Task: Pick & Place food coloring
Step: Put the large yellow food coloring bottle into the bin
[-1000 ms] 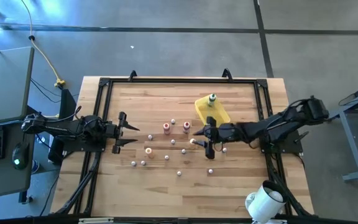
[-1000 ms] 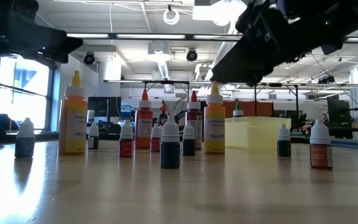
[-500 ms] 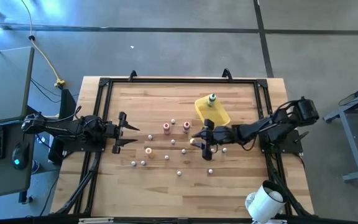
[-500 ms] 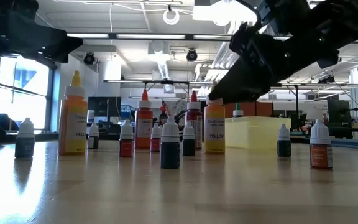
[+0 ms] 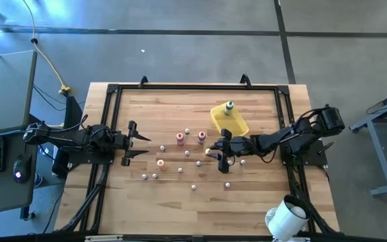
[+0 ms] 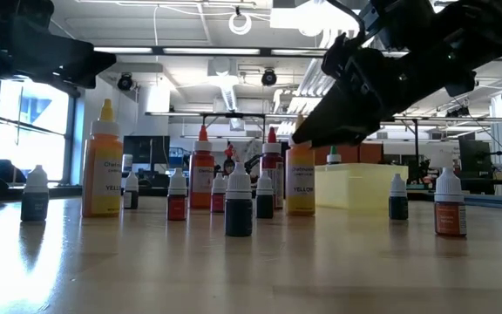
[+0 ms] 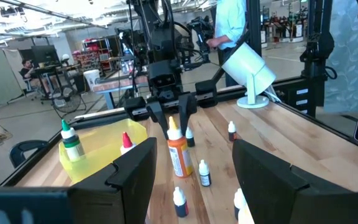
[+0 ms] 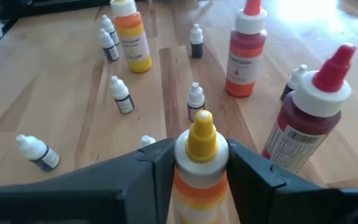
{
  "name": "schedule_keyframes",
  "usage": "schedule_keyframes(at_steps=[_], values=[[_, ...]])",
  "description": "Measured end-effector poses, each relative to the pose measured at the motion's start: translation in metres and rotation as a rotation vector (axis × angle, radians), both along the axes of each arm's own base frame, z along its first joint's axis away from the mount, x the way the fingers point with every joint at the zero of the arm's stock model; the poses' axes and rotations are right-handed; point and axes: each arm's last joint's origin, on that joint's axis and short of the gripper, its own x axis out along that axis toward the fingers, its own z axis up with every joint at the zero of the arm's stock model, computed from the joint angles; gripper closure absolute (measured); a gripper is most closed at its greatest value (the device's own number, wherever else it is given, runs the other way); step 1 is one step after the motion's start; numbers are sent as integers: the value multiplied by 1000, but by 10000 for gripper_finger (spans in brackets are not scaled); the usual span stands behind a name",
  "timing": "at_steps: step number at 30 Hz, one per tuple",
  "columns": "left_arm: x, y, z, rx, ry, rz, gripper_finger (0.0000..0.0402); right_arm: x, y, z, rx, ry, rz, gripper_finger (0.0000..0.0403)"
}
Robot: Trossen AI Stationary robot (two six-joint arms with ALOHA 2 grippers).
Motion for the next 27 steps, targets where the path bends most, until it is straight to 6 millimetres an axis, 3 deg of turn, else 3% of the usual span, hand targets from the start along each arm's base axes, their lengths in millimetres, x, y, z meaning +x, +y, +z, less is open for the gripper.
schedule_keyframes(at_steps=[5,9,13,20,27], values=[[0,0,0,0,0,0,192,2,-1,4,6,-49,-48,292],[0,0,0,0,0,0,192,1,-2,22,-45,-154,-52,290],[0,0,0,0,1,0,192,-9,-11,42,-91,-189,-239,280],[0,0,0,0,1,0,192,-36,-43,68,-269,-114,-517,283],[0,0,0,0,1,0,192,-43,-90,61,-220,-37,-593,283]])
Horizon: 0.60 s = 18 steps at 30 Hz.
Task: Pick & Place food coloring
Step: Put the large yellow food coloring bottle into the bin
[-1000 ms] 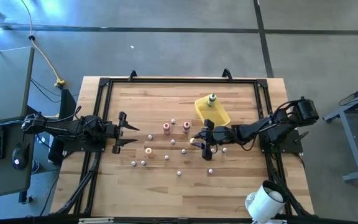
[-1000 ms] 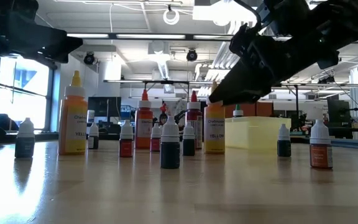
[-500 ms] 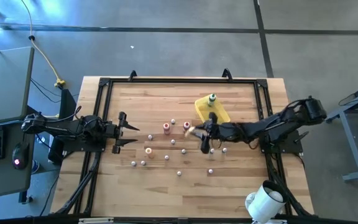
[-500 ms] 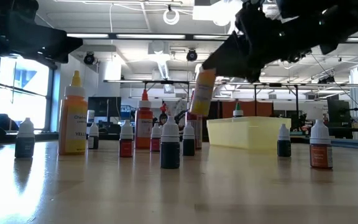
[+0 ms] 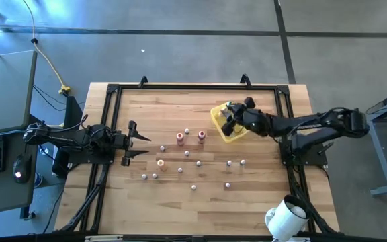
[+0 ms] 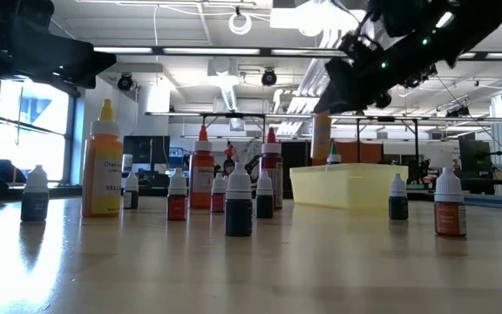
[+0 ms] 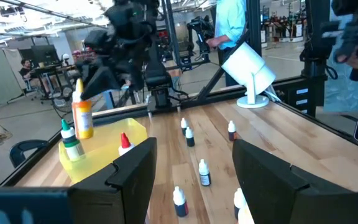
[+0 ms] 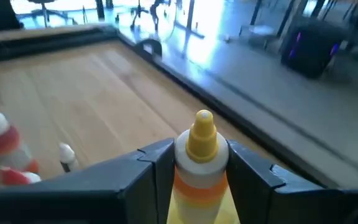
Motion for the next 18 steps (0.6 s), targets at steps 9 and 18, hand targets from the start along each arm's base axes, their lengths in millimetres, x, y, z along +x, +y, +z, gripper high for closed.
schedule_keyframes(at_steps=[9,18], values=[[0,0,0,0,0,0,192,8,-29,-35,100,84,-31,283],[0,0,0,0,0,0,192,12,-41,-49,67,110,-89,265]])
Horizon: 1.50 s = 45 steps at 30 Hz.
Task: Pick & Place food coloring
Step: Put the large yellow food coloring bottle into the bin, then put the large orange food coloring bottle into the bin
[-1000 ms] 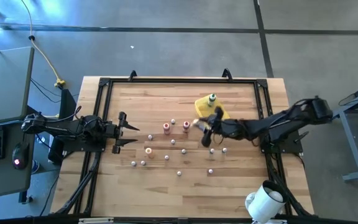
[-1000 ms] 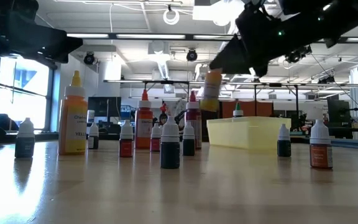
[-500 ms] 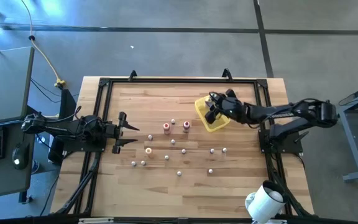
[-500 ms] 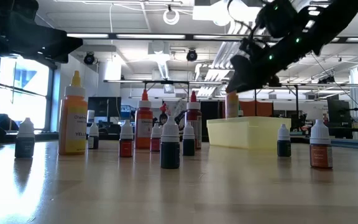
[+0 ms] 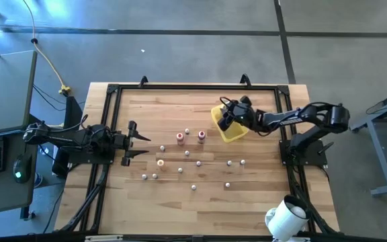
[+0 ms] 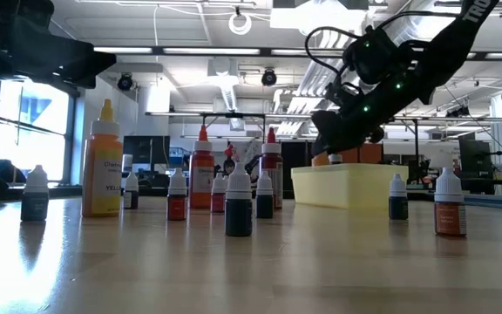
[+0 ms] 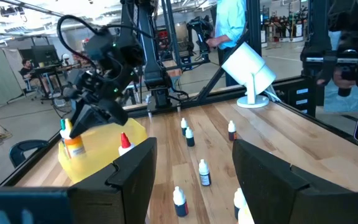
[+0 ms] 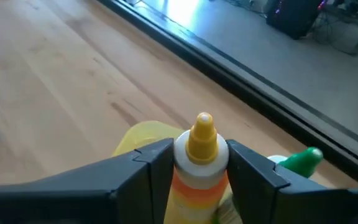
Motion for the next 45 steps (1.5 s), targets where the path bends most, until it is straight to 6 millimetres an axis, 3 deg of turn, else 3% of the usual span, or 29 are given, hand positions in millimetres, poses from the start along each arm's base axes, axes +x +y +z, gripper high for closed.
schedule_keyframes(at_steps=[10,18,26,30,33,37,40,45], values=[[0,0,0,0,0,0,192,3,-2,6,-49,-35,48,258],[0,1,3,-5,-34,22,192,-2,3,45,-223,-154,65,257],[-2,5,20,-50,-154,177,192,-11,48,92,-236,-381,337,258],[2,5,44,-17,-148,184,192,-14,77,105,-201,-470,507,258],[11,5,67,-1,-69,232,192,-18,91,112,-212,-511,534,258],[34,10,80,-50,202,472,192,-22,101,118,-223,-544,505,258],[56,11,76,-110,369,647,192,-24,104,119,-222,-540,497,258],[100,4,60,-118,528,595,192,-24,104,119,-221,-536,498,258]])
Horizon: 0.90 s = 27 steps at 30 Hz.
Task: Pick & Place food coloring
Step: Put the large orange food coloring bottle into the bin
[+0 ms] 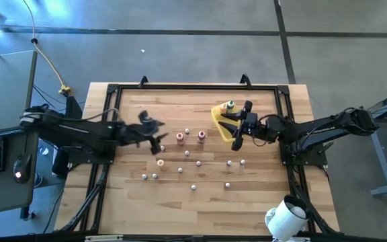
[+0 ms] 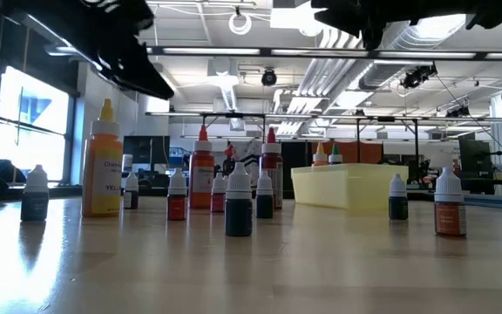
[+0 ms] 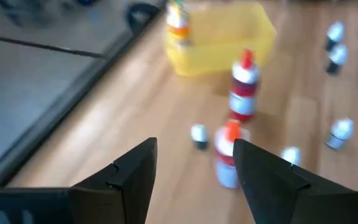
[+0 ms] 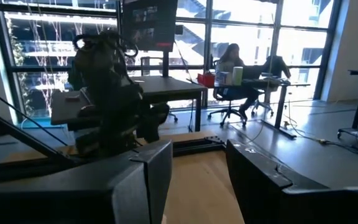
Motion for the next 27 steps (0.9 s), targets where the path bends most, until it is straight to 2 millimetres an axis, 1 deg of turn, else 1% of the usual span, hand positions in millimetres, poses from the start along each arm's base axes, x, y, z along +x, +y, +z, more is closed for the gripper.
schedule_keyframes(at_steps=[2,5,8,11,14,21,24,27], values=[[18,-3,-8,-15,26,-27,192,0,0,0,0,0,0,258],[37,-5,-20,-14,102,-35,192,0,0,0,0,0,5,258],[52,-7,-28,-14,141,-39,192,0,0,0,-1,3,11,258],[62,-8,-31,-14,144,-39,192,0,1,-1,-3,8,22,258],[66,-8,-33,-21,151,-34,192,0,1,-1,-3,8,23,258],[67,-8,-35,-60,140,-22,192,0,1,-1,-3,9,24,258],[68,-2,-34,-59,136,12,192,0,1,-1,-3,8,24,258],[68,10,-35,-92,129,45,193,0,1,-1,-3,9,27,258]])
